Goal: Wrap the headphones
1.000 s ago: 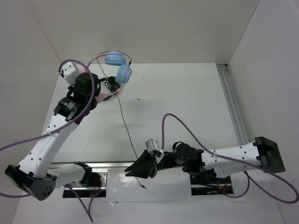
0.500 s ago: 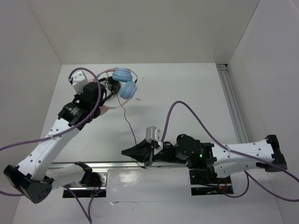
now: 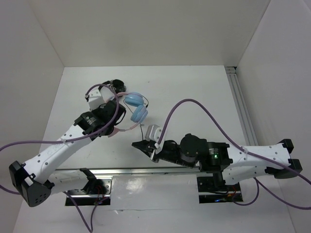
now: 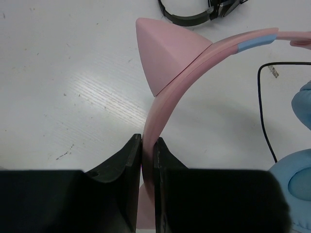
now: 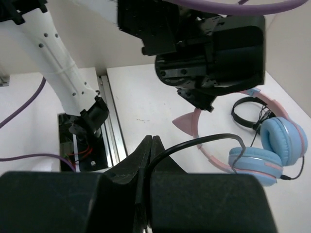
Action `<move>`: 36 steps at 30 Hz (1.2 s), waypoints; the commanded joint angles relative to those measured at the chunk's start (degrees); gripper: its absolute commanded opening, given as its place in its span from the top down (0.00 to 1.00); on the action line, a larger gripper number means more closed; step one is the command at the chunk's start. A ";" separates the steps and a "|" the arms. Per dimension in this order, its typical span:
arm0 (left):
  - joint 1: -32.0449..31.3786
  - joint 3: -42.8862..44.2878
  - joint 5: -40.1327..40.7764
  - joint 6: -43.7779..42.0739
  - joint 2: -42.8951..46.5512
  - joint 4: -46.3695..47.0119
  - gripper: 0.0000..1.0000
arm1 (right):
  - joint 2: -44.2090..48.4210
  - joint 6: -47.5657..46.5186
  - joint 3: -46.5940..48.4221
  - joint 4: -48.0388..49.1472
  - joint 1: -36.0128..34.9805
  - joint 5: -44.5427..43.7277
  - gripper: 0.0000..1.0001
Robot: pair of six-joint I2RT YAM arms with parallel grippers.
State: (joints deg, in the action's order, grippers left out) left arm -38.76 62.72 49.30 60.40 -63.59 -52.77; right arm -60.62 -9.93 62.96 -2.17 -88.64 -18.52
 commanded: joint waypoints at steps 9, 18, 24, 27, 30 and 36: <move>8.08 17.97 -2.43 8.61 -9.62 -0.42 1.00 | -1.25 2.46 -0.29 1.21 -1.10 17.81 1.00; 6.69 20.34 -1.23 10.08 -12.69 0.13 1.00 | -1.78 2.46 1.20 2.35 -2.24 23.61 1.00; 4.41 15.60 -0.52 11.40 -13.22 0.13 1.00 | -2.92 0.27 4.88 -0.72 -2.24 20.64 1.00; 1.77 12.00 1.75 11.49 -12.70 0.13 1.00 | -0.47 -1.05 4.89 -1.25 -2.24 19.05 1.00; 0.36 7.87 1.77 13.16 -12.17 0.65 1.00 | 1.11 -2.19 6.38 -1.95 -2.24 18.35 1.00; -7.45 0.84 3.35 14.57 -9.54 2.23 1.00 | 1.65 -3.51 10.25 -7.13 -0.39 17.29 1.00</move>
State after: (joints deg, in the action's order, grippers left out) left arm -42.22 64.97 49.19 71.35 -76.82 -54.81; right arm -60.53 -11.75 69.14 -6.09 -89.82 -0.14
